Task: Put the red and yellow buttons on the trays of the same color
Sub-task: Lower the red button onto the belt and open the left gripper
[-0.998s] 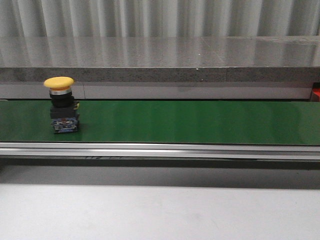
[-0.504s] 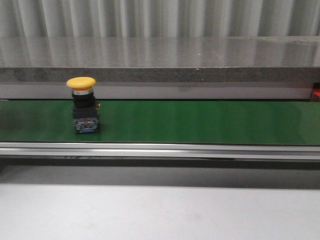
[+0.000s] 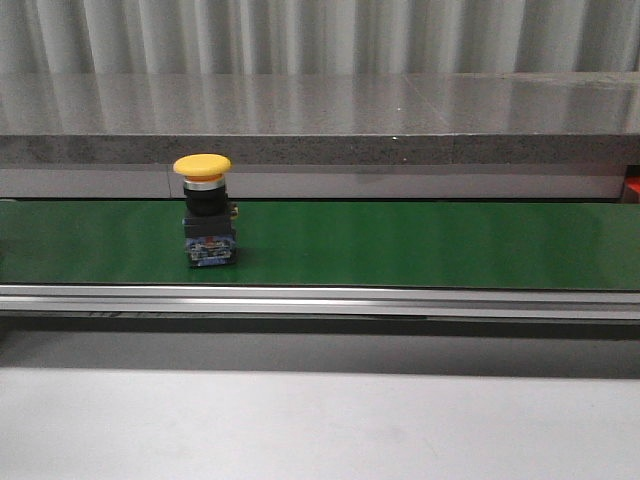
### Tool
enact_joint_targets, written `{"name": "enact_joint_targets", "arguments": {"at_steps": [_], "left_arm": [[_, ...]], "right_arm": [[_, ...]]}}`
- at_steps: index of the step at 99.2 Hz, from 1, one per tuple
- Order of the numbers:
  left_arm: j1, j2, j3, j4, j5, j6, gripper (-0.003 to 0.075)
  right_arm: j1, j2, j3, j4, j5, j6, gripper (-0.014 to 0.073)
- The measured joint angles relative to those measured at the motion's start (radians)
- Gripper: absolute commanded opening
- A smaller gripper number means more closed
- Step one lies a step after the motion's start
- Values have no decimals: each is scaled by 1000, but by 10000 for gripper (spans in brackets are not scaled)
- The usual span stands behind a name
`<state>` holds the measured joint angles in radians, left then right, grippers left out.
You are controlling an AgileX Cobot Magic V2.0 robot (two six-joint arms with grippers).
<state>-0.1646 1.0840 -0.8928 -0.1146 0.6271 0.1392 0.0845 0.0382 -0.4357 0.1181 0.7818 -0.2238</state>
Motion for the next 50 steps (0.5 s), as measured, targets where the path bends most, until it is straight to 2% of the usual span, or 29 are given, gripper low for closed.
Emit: {"name": "enact_joint_targets", "arguments": {"at_steps": [28, 50], "left_arm": [[-40, -330, 241, -5, -41, 4, -6], [-42, -521, 340, -7, -41, 4, -5]], "right_arm": [[0, 0, 0, 0, 0, 0, -67], [25, 93, -5, 0, -2, 0, -67]]}}
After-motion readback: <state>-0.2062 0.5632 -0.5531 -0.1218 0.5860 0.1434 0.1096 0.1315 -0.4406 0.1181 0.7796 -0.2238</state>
